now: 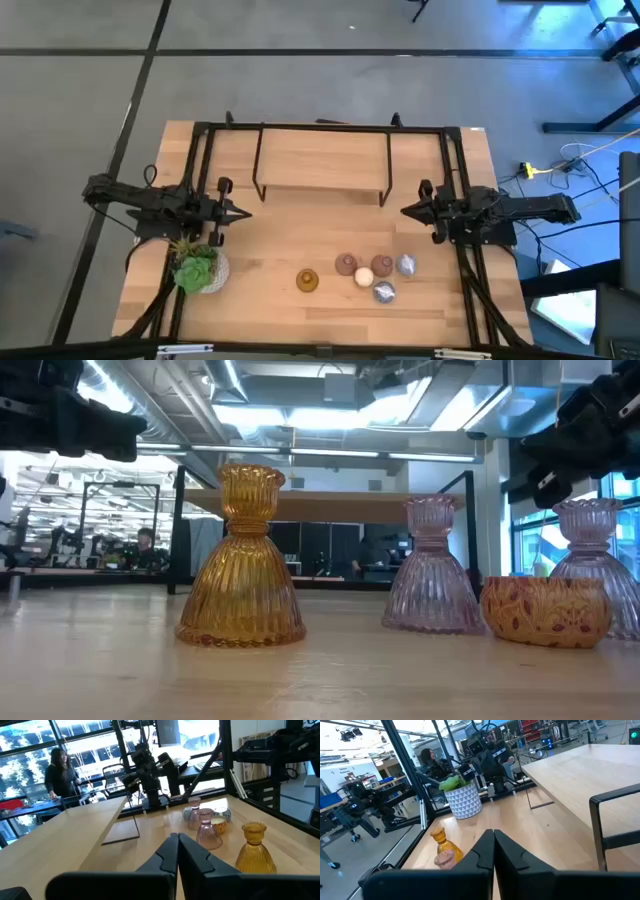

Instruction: Pick & Place candle stick holders

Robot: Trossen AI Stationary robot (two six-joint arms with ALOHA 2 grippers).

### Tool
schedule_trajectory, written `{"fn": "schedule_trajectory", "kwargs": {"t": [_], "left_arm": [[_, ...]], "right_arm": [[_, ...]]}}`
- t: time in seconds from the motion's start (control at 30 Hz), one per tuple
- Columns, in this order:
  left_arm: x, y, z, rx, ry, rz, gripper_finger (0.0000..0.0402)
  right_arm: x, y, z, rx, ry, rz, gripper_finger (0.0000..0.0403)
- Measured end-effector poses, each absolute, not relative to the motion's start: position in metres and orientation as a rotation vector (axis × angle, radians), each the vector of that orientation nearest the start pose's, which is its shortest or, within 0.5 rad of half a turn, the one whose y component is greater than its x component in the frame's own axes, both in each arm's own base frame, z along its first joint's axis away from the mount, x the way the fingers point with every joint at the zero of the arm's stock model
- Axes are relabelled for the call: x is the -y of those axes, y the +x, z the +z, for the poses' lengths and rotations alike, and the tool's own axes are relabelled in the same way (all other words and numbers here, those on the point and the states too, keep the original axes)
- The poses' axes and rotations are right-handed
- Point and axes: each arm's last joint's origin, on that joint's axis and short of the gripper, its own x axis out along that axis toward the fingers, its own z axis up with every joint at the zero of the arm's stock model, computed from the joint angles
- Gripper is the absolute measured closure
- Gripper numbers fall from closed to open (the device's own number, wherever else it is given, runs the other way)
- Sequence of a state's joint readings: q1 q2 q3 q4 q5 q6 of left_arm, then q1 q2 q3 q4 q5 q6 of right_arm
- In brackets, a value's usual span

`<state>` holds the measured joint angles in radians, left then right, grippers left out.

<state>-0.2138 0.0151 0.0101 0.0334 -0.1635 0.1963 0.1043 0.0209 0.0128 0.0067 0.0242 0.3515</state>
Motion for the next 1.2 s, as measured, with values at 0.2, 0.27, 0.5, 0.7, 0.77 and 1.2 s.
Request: {"fn": "schedule_trajectory", "kwargs": {"t": [0.2,0.27,0.5,0.7,0.77,1.2], "left_arm": [[0.0161,0.0964,0.169,0.033,0.191,-0.048,0.04],[0.0161,0.0964,0.169,0.033,0.191,-0.048,0.04],[0.0161,0.0964,0.169,0.033,0.191,-0.047,0.04],[0.0161,0.0964,0.1689,0.033,0.191,-0.047,0.04],[0.0161,0.0964,0.169,0.033,0.191,-0.048,0.04],[0.0151,0.0964,0.1714,0.054,0.172,-0.011,0.04]], "right_arm": [[-0.0095,0.0978,0.1667,-0.016,0.351,0.079,0.0398],[-0.0095,0.0978,0.1669,-0.015,0.351,0.079,0.0398],[-0.0095,0.0978,0.1669,-0.015,0.351,0.079,0.0398],[-0.0095,0.0978,0.1669,-0.016,0.351,0.079,0.0398],[-0.0095,0.0978,0.1669,-0.016,0.351,0.079,0.0398],[-0.0095,0.0978,0.1668,-0.016,0.351,0.079,0.0398]]}}
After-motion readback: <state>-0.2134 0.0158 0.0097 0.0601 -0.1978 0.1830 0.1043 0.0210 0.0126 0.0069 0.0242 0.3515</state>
